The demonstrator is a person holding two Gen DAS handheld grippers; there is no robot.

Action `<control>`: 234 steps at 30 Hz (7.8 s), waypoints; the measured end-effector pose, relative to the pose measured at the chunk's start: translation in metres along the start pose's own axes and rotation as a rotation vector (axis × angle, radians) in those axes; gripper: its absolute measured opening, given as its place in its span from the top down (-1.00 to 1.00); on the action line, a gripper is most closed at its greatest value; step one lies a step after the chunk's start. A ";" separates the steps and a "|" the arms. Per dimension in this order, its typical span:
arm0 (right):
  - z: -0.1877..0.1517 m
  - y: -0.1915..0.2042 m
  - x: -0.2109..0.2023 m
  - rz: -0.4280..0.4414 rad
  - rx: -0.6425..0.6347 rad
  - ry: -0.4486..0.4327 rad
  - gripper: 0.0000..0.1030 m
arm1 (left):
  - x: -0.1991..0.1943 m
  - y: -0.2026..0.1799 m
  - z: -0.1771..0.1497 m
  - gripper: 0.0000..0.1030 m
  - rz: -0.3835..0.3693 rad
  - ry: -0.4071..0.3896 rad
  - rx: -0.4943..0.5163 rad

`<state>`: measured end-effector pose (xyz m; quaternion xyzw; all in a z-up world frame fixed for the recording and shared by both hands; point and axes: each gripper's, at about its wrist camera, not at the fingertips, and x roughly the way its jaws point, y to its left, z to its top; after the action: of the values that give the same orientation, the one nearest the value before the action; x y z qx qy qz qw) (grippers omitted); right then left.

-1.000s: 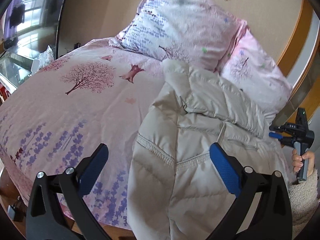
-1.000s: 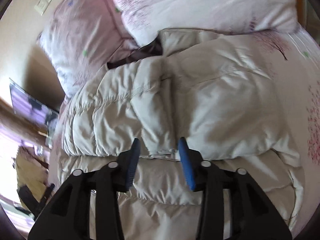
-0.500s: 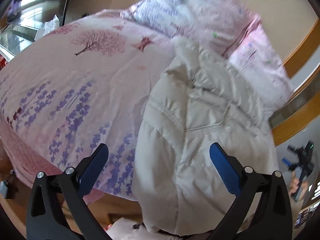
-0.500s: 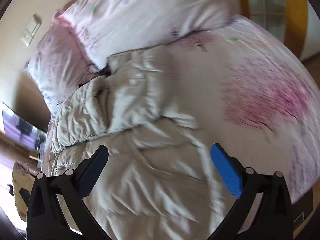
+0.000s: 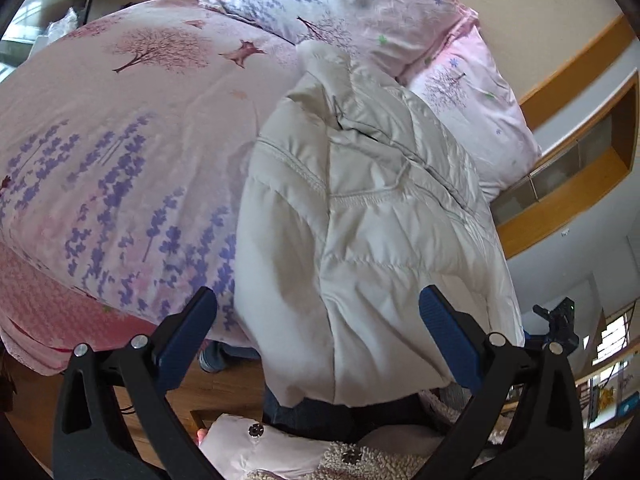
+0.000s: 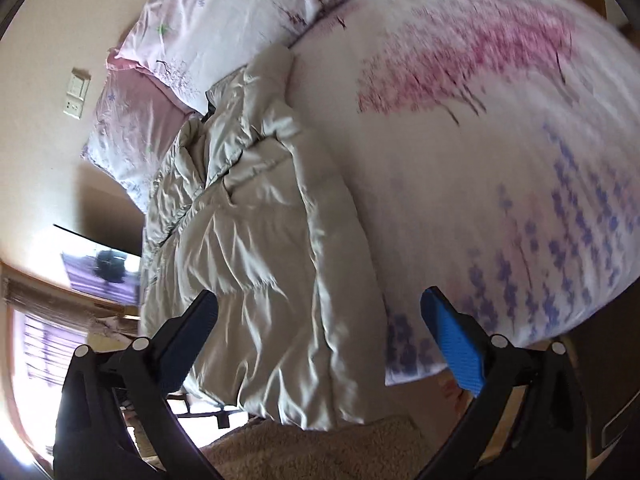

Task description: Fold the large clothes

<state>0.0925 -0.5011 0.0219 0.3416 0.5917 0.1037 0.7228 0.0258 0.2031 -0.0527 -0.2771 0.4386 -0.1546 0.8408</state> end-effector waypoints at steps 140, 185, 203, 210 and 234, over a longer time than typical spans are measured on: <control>0.160 0.126 0.114 -0.346 -0.281 -0.251 0.38 | 0.128 -0.135 0.235 -0.56 0.435 -0.136 0.312; 0.101 0.012 0.104 0.132 0.345 -0.253 -0.57 | 0.112 -0.041 0.146 -0.67 -0.014 -0.173 -0.387; 0.104 0.013 0.115 0.185 0.333 -0.308 0.14 | 0.123 -0.013 0.165 0.16 -0.071 -0.247 -0.536; 0.103 0.033 0.098 0.198 0.235 -0.360 0.38 | 0.112 -0.021 0.171 0.45 -0.107 -0.255 -0.488; -0.009 0.080 0.083 0.182 -0.019 -0.213 0.40 | -0.019 0.023 0.084 0.48 -0.064 -0.353 -0.492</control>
<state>0.1280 -0.3920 0.0053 0.3959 0.4771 0.1376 0.7725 0.0846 0.2587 -0.0153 -0.5086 0.3009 -0.0196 0.8065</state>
